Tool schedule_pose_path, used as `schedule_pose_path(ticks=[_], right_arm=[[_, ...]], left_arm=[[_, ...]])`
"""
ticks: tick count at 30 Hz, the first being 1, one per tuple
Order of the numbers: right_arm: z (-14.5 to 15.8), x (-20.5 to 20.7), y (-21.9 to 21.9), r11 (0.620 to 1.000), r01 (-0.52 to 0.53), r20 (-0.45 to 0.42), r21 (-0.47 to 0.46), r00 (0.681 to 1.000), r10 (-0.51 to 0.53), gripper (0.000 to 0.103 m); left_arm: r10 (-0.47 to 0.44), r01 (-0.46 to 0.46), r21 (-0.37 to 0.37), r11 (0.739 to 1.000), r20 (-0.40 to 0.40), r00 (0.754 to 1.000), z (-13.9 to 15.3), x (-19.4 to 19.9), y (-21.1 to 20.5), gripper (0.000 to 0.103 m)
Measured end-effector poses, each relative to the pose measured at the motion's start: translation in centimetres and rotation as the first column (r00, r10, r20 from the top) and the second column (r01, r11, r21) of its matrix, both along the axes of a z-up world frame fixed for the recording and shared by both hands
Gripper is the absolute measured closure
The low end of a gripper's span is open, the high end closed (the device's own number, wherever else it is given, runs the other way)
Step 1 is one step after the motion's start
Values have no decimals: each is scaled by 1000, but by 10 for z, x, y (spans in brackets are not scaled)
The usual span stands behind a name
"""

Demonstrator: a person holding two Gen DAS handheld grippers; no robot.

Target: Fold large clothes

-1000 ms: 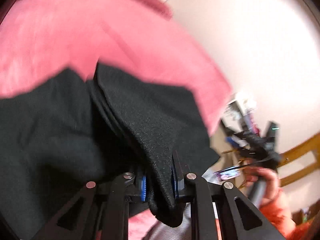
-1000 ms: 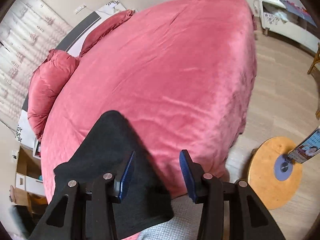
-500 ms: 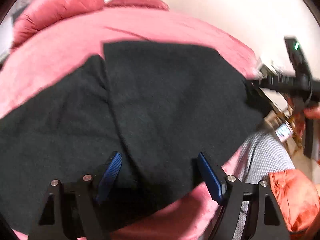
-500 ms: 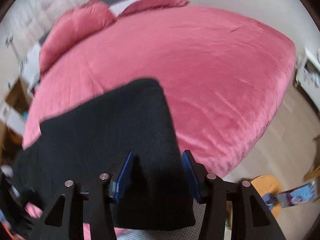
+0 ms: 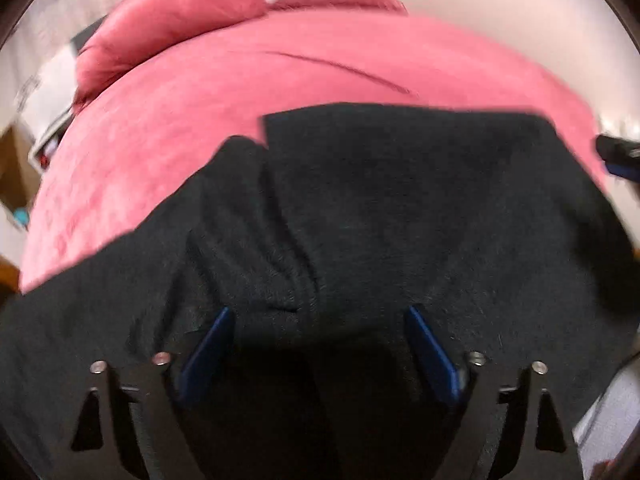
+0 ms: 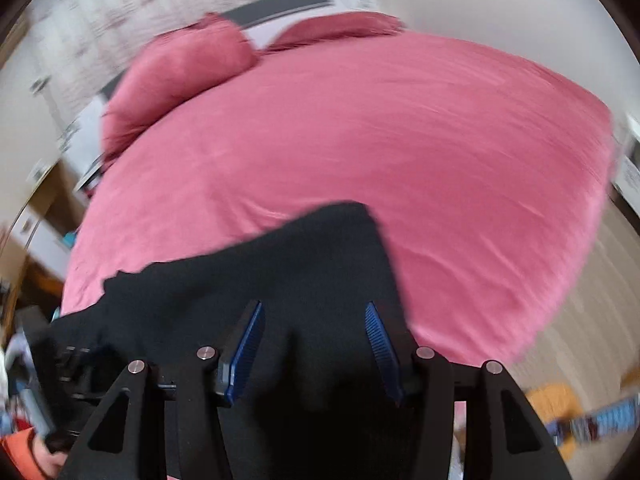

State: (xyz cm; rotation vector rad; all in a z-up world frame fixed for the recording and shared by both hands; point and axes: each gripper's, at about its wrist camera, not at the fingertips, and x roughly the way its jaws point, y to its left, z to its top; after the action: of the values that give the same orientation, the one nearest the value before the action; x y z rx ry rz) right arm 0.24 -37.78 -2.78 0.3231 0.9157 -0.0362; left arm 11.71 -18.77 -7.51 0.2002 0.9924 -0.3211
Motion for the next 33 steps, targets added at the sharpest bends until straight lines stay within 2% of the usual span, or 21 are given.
schedule_pose_path(ticks=[2, 5, 7, 10, 13, 15, 18, 20, 24, 26, 28, 30, 33], right_arm=[[-3, 24, 13, 996, -87, 7, -4, 996, 87, 50], [-27, 68, 25, 984, -176, -74, -8, 982, 175, 50], [-49, 90, 27, 984, -176, -130, -33, 977, 170, 50], [-61, 102, 14, 988, -152, -82, 3, 985, 151, 50], [-62, 93, 9, 994, -110, -29, 11, 993, 110, 50], [-62, 84, 12, 993, -113, -10, -16, 994, 113, 50], [-58, 70, 9, 996, -89, 13, -14, 996, 90, 50], [-54, 59, 6, 999, -48, 8, -18, 999, 48, 50], [-49, 34, -8, 1000, -2, -20, -31, 1000, 2, 50], [-43, 22, -18, 1000, 8, -21, -27, 1000, -9, 49], [-36, 7, -33, 999, 31, -8, -15, 999, -31, 46], [-32, -1, -50, 997, 71, -10, -23, 997, -71, 34], [-34, -12, -75, 995, 93, -28, 23, 995, -92, 34]], left_arm=[[9, -9, -23, 1000, 0, 1000, -1, -6, 7, 7], [-20, 20, -6, 1000, 16, 1000, 1, -17, 17, 6], [-14, 14, -21, 1000, 7, 1000, 2, -34, 30, 6], [-1, 1, -33, 999, -5, 1000, 9, -30, 42, 4], [4, -4, -27, 1000, 3, 1000, 12, -28, 42, 1], [9, -9, -27, 1000, 3, 1000, -1, -23, 26, 0], [9, -9, -28, 1000, -1, 1000, -4, -20, 22, 0], [9, -10, -32, 999, -10, 1000, -3, -15, 20, 0], [9, -10, -35, 999, -26, 1000, -22, -11, 40, 0], [0, -1, -50, 999, -22, 1000, -17, -23, 47, 0], [-16, 16, -64, 998, -11, 1000, -17, -33, 55, 0], [-30, 31, -79, 996, 4, 1000, -17, -42, 63, 0], [-45, 46, -81, 996, 16, 999, -17, -52, 73, 0]])
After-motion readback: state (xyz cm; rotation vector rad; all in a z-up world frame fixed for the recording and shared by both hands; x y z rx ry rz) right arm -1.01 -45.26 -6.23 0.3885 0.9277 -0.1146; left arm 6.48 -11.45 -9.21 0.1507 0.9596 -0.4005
